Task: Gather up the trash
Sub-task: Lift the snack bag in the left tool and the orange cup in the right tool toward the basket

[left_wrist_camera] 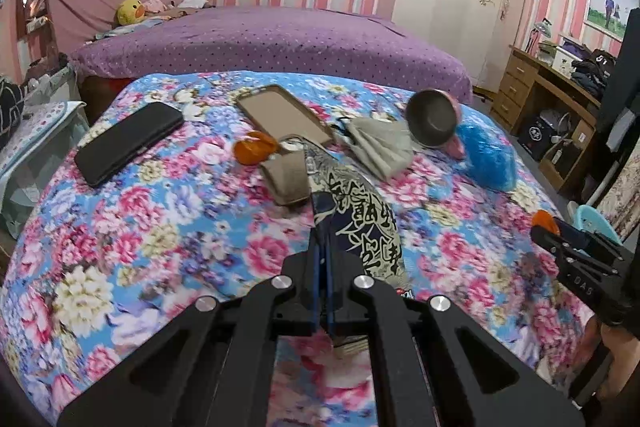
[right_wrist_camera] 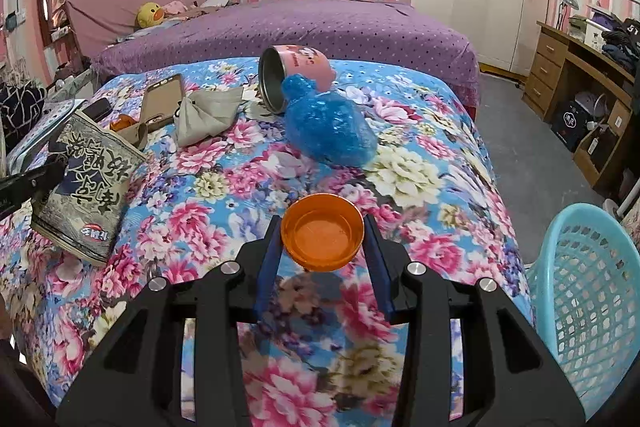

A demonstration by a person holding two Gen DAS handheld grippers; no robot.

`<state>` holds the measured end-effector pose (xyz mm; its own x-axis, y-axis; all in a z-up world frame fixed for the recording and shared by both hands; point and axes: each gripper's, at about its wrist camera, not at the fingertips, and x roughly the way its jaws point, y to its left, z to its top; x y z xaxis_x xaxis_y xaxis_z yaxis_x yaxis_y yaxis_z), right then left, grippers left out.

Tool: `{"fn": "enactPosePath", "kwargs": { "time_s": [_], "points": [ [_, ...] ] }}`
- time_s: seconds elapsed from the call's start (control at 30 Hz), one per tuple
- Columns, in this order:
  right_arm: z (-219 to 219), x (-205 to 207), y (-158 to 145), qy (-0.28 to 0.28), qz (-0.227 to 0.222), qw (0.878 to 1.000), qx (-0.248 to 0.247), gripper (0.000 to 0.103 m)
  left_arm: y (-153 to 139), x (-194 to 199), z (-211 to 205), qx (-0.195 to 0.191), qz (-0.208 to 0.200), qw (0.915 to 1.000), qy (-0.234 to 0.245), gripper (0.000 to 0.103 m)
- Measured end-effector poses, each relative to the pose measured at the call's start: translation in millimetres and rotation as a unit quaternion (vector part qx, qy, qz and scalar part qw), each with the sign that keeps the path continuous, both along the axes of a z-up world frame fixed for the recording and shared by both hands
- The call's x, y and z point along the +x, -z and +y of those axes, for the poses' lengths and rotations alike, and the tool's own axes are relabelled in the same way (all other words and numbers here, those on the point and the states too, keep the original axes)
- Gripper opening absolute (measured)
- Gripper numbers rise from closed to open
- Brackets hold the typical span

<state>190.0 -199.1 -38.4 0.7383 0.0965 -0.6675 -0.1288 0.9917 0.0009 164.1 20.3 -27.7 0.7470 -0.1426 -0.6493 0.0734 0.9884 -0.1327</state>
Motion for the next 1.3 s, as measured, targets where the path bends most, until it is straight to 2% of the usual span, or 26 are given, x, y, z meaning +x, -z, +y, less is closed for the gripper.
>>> {"fn": "enactPosePath", "kwargs": {
  "time_s": [0.27,0.47,0.83,1.03,1.3],
  "points": [
    [-20,-9,-9,-0.003,-0.01,1.0,0.006,0.041,-8,-19,-28,-0.002,-0.014,0.9999,0.01,0.003],
    [-33,-16,-16,-0.003,-0.019,1.0,0.012,0.041,-5,-27,-53,0.017,-0.01,0.9995,0.025,0.003],
    [-62,-30,-26,0.006,-0.032,0.999,0.013,0.041,-13,-41,-58,0.003,-0.016,0.9997,0.019,0.003],
    [-82,-38,-36,0.019,-0.047,0.998,0.03,0.041,-21,-46,-66,0.013,-0.026,0.9993,0.024,0.003],
    [-122,-45,-40,0.05,-0.056,0.997,0.035,0.041,-37,-45,-103,0.026,-0.044,0.9974,0.05,0.003]
  ]
}}
